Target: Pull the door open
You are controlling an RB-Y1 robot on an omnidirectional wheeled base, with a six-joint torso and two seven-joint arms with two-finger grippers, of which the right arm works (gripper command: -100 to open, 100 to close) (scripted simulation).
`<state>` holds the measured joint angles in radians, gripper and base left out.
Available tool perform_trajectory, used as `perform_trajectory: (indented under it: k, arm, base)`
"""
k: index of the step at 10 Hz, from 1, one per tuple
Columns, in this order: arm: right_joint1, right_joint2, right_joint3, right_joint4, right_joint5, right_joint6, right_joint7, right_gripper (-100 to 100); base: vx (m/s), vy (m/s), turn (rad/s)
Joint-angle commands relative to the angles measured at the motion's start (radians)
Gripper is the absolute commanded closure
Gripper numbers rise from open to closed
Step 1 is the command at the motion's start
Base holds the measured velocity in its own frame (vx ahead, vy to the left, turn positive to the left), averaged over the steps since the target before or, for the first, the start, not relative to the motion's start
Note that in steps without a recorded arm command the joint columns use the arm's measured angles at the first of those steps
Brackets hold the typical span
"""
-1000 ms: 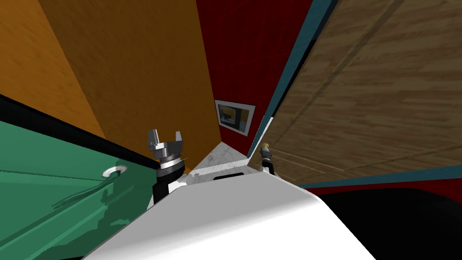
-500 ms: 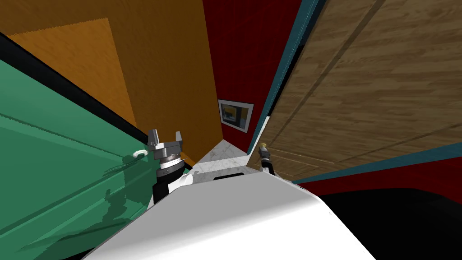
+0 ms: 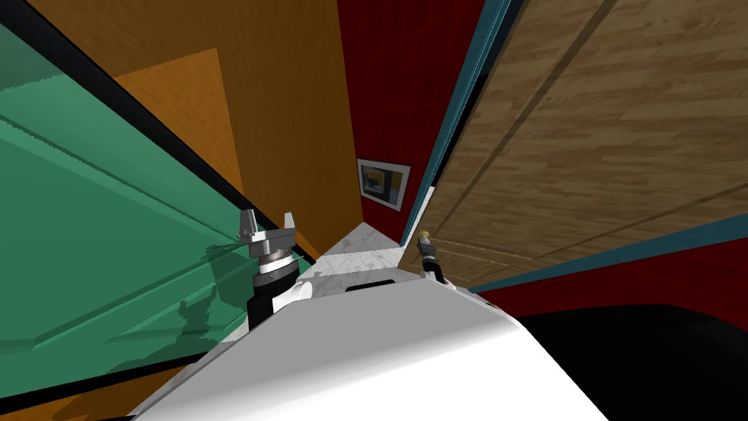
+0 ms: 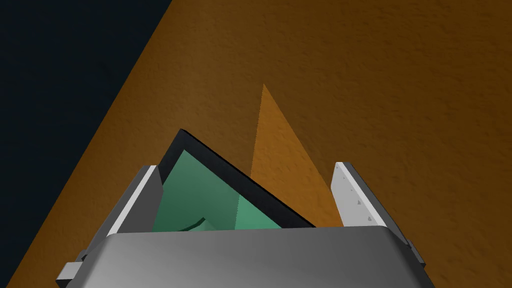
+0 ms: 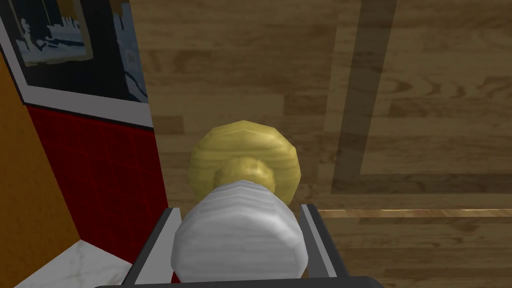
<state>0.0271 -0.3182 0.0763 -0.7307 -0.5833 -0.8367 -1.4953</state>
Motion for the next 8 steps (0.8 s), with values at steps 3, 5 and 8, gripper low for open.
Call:
perform_trajectory:
  k: [3,5,8]
  arm:
    - [0.017,-0.017,0.044,-0.013,0.021,-0.008,-0.036,100]
    - [0.026,-0.031,0.070,-0.023,0.033,-0.013,-0.059,100]
    - [0.033,-0.031,0.078,-0.029,0.037,-0.006,-0.061,100]
  base:
    - [-0.233,-0.007,0.078]
    - [-0.221,-0.042,0.071]
    - [-0.160,-0.019,0.049]
